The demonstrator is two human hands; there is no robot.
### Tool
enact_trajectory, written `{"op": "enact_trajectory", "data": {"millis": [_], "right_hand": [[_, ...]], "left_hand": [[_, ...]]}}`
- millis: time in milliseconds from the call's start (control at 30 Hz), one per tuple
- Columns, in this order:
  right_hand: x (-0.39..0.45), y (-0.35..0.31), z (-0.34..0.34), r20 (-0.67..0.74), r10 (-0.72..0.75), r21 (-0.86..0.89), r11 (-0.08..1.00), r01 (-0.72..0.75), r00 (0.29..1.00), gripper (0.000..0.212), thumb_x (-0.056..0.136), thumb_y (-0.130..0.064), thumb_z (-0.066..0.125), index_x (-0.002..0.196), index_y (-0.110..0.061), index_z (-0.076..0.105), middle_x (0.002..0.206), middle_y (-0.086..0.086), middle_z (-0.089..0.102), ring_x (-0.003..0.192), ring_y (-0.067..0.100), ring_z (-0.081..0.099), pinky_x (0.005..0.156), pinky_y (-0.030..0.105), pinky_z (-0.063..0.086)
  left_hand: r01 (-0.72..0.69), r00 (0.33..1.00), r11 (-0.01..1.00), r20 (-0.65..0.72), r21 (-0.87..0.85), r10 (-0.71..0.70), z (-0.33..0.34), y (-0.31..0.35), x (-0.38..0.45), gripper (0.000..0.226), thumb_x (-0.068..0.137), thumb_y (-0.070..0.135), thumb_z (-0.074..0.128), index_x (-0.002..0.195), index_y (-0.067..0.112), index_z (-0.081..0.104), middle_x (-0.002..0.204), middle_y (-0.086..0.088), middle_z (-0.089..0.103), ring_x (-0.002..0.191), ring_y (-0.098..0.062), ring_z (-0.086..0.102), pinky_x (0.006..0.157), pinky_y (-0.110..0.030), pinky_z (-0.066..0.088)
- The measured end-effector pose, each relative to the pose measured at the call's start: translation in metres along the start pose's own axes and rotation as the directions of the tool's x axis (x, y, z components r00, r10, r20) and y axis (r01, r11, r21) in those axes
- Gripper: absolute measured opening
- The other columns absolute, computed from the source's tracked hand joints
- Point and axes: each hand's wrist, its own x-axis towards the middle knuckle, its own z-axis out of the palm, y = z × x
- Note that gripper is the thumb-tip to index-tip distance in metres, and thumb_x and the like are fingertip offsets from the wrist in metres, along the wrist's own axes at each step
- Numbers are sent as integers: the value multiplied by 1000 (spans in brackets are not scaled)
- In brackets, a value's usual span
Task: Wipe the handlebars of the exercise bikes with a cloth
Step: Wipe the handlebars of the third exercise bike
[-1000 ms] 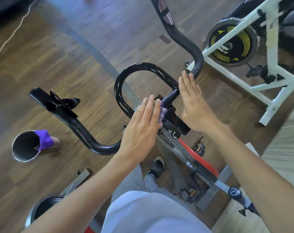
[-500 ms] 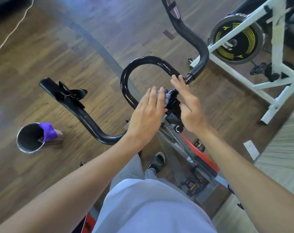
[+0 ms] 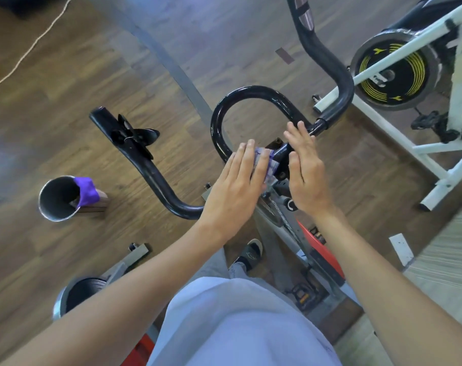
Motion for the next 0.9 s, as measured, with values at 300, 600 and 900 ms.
{"op": "enact_trajectory", "data": {"millis": [300,600,900], "right_hand": [[0,2,9,88,-105,-363,923,130,991,45,111,-24,31,148,-4,48,165,16,27,158,29,10,127,53,15],[0,1,8,93,-130,-354,922,155,987,44,111,-28,31,140,-7,56,161,14,36,155,30,19,128,50,12],[-6,-4,8,183,-292,-446,826,345,939,40,111,-19,36,143,0,52,152,17,47,149,34,32,123,54,26]], "left_hand": [[34,999,999,16,25,-34,-4,-9,-30,60,111,30,33,158,-1,14,161,-34,19,152,-44,20,122,-50,30],[53,990,991,-136,124,-36,-3,-46,-104,51,101,5,51,151,3,41,145,-29,48,126,-42,54,105,-48,47],[160,969,980,-207,115,-134,0,-23,-70,51,104,44,50,137,6,59,129,-19,64,107,-31,67,95,-39,54]]}}
